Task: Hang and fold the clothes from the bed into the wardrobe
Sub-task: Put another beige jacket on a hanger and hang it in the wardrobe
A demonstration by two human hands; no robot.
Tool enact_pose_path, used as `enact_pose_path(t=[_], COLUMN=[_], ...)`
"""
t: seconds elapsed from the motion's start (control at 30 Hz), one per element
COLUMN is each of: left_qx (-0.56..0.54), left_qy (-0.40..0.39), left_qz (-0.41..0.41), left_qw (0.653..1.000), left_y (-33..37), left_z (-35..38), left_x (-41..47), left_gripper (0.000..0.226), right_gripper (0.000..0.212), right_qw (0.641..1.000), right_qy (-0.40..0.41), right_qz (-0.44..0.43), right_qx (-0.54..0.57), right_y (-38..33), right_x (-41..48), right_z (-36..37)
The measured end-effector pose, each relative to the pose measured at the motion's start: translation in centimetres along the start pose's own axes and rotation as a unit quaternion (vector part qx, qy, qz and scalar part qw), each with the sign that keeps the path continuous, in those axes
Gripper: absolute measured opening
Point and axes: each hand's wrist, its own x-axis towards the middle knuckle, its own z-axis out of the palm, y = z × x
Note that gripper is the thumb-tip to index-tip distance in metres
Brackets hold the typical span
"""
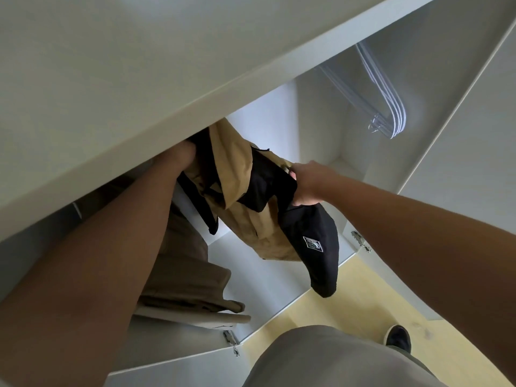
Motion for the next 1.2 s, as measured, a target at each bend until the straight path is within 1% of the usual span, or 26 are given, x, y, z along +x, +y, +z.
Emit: enact_pose_path(t=[0.03,0.07,0.1,0.13,0.17,0.23,0.27,0.33,0.37,0.4,0.43,0.5,0.6,0.67,0.73,0.83,0.93,1.07,1.13,1.2], left_qx=[-0.013,-0.026,-0.040,-0.056,-0.078,-0.127,-0.138,-0.118,-0.087,-0.051,-0.016,0.030,0.019,0.018,0.018,-0.004,0.004,0.010,0.056,0.137], left_qy=[-0.015,-0.012,0.007,0.032,0.064,0.128,0.154,0.186,0.194,0.196,0.197,0.190,0.176,0.170,0.168,0.171,0.185,0.195,0.214,0.233], left_qz=[-0.014,-0.019,-0.008,0.010,0.028,0.054,0.073,0.119,0.138,0.146,0.149,0.154,0.169,0.165,0.152,0.134,0.136,0.113,0.114,0.128], left_qw=[1.000,0.999,0.999,0.998,0.994,0.982,0.976,0.968,0.967,0.968,0.969,0.969,0.970,0.971,0.974,0.976,0.973,0.974,0.969,0.954], left_y=[0.0,0.0,-0.4,-0.4,-0.3,0.1,0.3,0.5,0.7,0.9,1.1,1.3,1.0,0.8,0.2,-1.3,-2.4,-3.4,-3.6,-3.4], left_z=[0.2,0.4,0.7,1.1,1.4,1.9,2.0,2.5,2.7,3.0,3.3,3.8,3.8,3.3,2.6,1.3,0.3,-0.6,-0.8,-1.0], left_x=[-0.3,-0.8,-1.1,-1.8,-2.4,-3.4,-3.9,-4.3,-4.5,-4.8,-4.9,-5.3,-5.5,-5.4,-5.4,-6.0,-6.9,-7.8,-8.4,-9.1], left_gripper=[0.035,0.020,0.012,0.029,0.040,0.047,0.049,0.050,0.054,0.060,0.064,0.067,0.061,0.062,0.067,0.071,0.064,0.064,0.065,0.069], right_gripper=[0.056,0.057,0.056,0.055,0.054,0.049,0.051,0.068,0.076,0.079,0.077,0.064,0.043,0.027,0.017,0.018,0.021,0.021,0.021,0.022], right_qw=[1.000,0.999,0.999,0.998,0.997,0.995,0.993,0.990,0.989,0.989,0.989,0.989,0.982,0.978,0.976,0.973,0.968,0.962,0.962,0.962], right_qy=[0.014,0.026,0.036,0.042,0.047,0.067,0.078,0.093,0.098,0.097,0.090,0.076,0.065,0.059,0.048,0.036,0.021,0.004,0.002,-0.009], right_qz=[0.000,-0.007,-0.020,-0.033,-0.042,-0.050,-0.054,-0.069,-0.082,-0.093,-0.101,-0.124,-0.160,-0.178,-0.191,-0.214,-0.239,-0.266,-0.266,-0.268], right_qx=[0.011,0.022,0.031,0.039,0.045,0.054,0.064,0.078,0.076,0.069,0.058,0.041,0.072,0.089,0.089,0.076,0.065,0.054,0.055,0.059], right_y=[-0.2,-0.4,-0.7,-1.0,-1.3,-1.9,-2.1,-2.6,-2.9,-3.2,-3.5,-4.5,-6.0,-6.9,-7.8,-9.5,-11.2,-12.9,-13.1,-12.8], right_x=[0.0,0.0,0.1,0.1,0.1,0.1,0.1,-0.2,-0.3,-0.5,-0.7,-1.2,-2.3,-2.9,-3.2,-3.6,-3.9,-4.4,-4.4,-4.4], right_z=[0.1,0.1,0.1,0.1,0.2,0.5,0.7,1.0,1.2,1.4,1.6,2.3,3.2,3.4,3.6,3.9,4.3,5.0,5.2,5.1])
